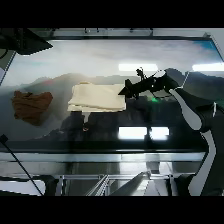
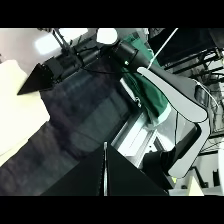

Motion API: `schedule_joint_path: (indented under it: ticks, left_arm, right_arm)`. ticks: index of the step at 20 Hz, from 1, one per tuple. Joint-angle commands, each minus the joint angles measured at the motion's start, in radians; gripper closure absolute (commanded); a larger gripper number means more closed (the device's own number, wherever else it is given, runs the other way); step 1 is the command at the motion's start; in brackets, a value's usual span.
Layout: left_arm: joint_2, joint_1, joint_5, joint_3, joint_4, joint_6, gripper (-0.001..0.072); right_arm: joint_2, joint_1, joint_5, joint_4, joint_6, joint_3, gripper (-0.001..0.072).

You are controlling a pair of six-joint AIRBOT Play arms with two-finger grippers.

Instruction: Fold the shirts.

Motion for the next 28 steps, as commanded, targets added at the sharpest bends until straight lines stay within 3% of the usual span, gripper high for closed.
schedule_joint_path:
  ticks: [1, 4, 6, 10, 12, 18, 23, 27, 28]
  left_arm:
    - [0.0, -0.001, -0.001, 0.0, 0.0, 0.0, 0.0689]
    - [0.0, -0.001, -0.008, 0.0, 0.001, 0.011, 0.0689]
    - [0.0, -0.001, -0.016, 0.0, 0.001, 0.014, 0.0689]
    - [0.0, -0.001, -0.032, 0.0, 0.001, 0.03, 0.0689]
    - [0.0, -0.001, -0.035, 0.0, 0.001, 0.031, 0.0689]
    - [0.0, -0.001, -0.049, 0.0, 0.001, 0.042, 0.0689]
    - [0.0, -0.001, -0.062, 0.0, 0.001, 0.042, 0.0689]
    - [0.0, -0.002, -0.08, 0.0, 0.001, 0.04, 0.0689]
    - [0.0, -0.003, -0.079, 0.0, 0.0, 0.04, 0.0689]
  right_arm:
    - [0.074, -0.038, 0.04, 0.057, -0.022, 0.003, 0.0697]
    - [0.262, -0.172, 0.046, 0.018, -0.003, 0.003, 0.0698]
    - [0.414, -0.322, 0.047, -0.069, 0.086, 0.002, 0.0698]
    - [0.646, -0.63, 0.156, -0.458, 0.338, 0.002, 0.0699]
    - [0.721, -0.779, 0.25, -0.65, 0.412, 0.002, 0.0698]
    - [0.79, -1.069, 0.557, -1.047, 0.424, -0.106, 0.0697]
    - [0.803, -1.109, 0.44, -1.107, 0.363, -0.431, 0.0697]
    - [0.804, -1.109, 0.372, -1.171, 0.362, -0.477, 0.0694]
    - [0.805, -1.109, 0.389, -1.174, 0.361, -0.477, 0.0593]
